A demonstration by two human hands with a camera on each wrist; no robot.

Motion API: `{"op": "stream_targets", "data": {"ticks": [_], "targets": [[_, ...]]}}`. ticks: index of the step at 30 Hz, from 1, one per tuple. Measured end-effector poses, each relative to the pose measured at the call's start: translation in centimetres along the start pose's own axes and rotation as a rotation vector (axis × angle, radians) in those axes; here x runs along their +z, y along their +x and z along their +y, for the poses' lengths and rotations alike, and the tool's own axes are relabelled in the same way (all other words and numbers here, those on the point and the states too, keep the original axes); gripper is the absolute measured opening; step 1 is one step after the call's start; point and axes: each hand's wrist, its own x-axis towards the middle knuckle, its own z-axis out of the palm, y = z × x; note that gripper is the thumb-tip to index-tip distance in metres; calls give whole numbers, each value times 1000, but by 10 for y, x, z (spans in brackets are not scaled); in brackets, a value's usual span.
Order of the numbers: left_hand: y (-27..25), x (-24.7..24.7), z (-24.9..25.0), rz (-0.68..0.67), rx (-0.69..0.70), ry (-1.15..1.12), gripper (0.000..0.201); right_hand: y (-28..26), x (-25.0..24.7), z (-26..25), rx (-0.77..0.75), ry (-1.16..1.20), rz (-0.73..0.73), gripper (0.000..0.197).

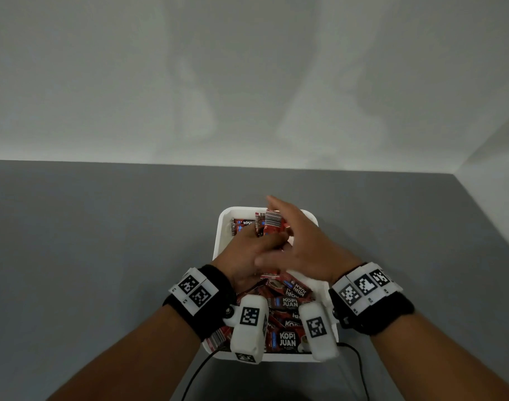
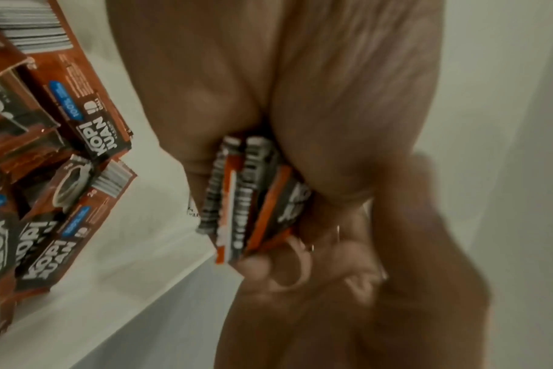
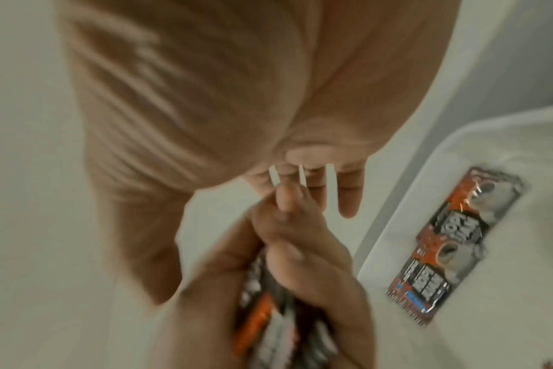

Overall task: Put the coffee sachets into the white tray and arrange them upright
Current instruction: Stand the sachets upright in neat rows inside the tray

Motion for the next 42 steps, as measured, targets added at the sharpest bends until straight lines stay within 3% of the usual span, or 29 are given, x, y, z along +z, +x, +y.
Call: {"op": "stream_targets", "data": {"ticks": [2,4,7,12,15,17,21,26,30,33,37,39,42], "targets": [[0,-1,1,33,8,75,9,5,-1,2,77,216,159,64],[1,-1,1,60,13,135,4,9,-5,5,106,250,278,26],[2,-2,2,58,-3,172,10,8,-9,8,90,248,334,8],[1,-15,9,102,-146,-34,35,-4,-12,8,91,605,389,15],[-2,-26,11,114,-85,-52,17,-11,-16,9,84,726,402,22],[-4,-32,14,139,-44,-22,5,-15,-18,9,72,757,400,11],[-6,-36,15,144,33,40,29,-20,-17,13,95,451,394,12],[-6,-37,11,206,92,130,35,-19,-10,13,87,451,439,27],[-6,-37,10,192,119,241,48,-16,-9,15,118,268,329,29],[-6,-37,9,192,121,271,42,-20,-9,11,114,23,271,27],[-7,-29,6,170,110,321,26,-20,6,-2,50,-381,71,51],[-7,-24,5,156,109,288,22,-16,18,-2,43,-502,-3,34],[-9,-20,5,190,67,190,10,-13,25,-1,57,-447,67,10]]}}
